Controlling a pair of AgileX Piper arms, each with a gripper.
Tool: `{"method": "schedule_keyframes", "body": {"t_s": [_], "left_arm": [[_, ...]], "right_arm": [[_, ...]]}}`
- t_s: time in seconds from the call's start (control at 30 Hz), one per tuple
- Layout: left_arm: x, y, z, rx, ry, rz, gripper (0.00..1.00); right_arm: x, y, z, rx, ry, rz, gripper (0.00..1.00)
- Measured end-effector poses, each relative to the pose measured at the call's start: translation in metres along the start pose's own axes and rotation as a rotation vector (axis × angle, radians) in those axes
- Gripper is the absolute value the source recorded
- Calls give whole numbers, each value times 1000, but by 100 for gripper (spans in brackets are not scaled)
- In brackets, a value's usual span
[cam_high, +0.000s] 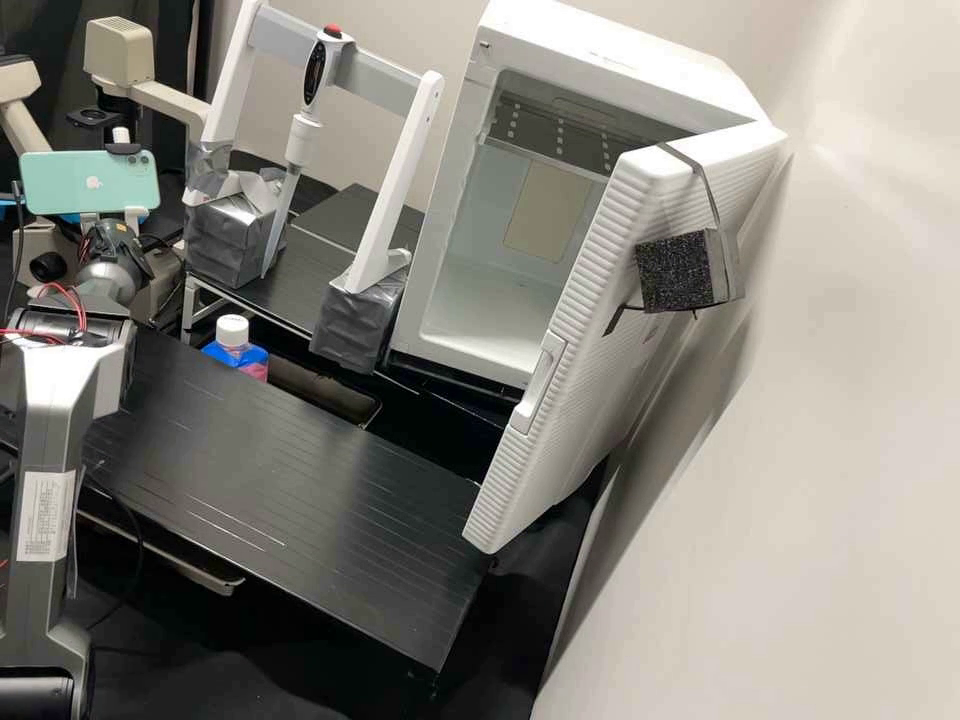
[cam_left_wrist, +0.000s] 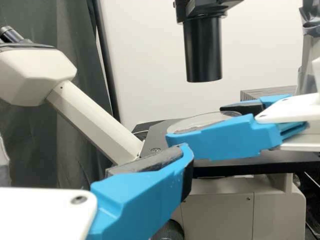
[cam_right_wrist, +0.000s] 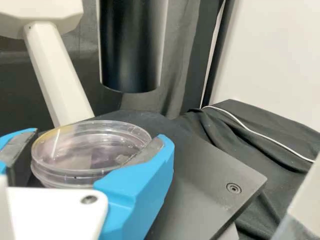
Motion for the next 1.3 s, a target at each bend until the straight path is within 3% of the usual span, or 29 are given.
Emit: {"method": "schedule_keyframes", "body": {"t_s": [0.67, 0.7, 1.3], "left_arm": [[0, 0, 0, 0, 0, 0, 100], [0, 0, 0, 0, 0, 0, 100], [0, 0, 0, 0, 0, 0, 100]], "right_arm": [[12, 8, 6, -2, -45, 27, 0], [12, 8, 6, 0, -45, 27, 100], [6, 0, 16, 9, -27, 6, 100]]}}
